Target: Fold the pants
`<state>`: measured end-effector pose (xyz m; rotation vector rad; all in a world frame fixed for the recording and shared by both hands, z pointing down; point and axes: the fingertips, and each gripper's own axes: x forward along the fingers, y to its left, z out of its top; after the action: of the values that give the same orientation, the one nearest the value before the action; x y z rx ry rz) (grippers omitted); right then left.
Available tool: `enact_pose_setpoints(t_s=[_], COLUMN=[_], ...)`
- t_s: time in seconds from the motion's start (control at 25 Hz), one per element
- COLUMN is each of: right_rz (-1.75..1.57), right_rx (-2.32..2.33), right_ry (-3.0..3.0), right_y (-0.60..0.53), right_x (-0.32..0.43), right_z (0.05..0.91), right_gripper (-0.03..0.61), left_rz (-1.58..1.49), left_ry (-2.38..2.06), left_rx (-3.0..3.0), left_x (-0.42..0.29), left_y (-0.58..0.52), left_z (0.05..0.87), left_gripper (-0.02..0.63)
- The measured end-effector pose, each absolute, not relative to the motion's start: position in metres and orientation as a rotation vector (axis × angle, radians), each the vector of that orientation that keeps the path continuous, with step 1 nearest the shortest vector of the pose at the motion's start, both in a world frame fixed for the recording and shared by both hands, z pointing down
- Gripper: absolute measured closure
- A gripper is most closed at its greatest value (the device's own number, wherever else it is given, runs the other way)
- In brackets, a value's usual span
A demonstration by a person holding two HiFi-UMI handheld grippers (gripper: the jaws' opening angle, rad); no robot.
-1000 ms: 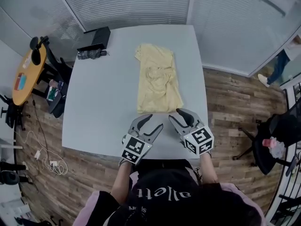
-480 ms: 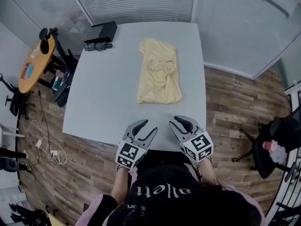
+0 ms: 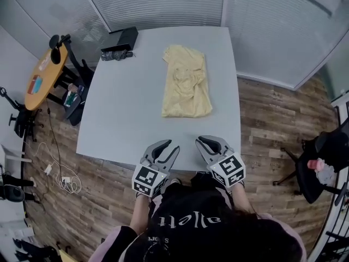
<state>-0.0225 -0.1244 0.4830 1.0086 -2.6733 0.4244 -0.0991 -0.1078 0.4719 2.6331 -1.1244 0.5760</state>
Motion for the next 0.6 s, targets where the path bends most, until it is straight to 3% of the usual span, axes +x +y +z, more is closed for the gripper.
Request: enact_pose_setpoints(t_s=[0.6], right_rz=[0.398], right_rx=[1.092], right_ry=[-2.621], right_y=[-0.057], right_x=[-0.075], right_z=[0.476], right_gripper=[0.538], left_rz=[0.527], left_ry=[-1.046], left_rx=[2.727], left_x=[-0.15], left_y=[-0.059], left_z=[0.454], left_gripper=[0.555])
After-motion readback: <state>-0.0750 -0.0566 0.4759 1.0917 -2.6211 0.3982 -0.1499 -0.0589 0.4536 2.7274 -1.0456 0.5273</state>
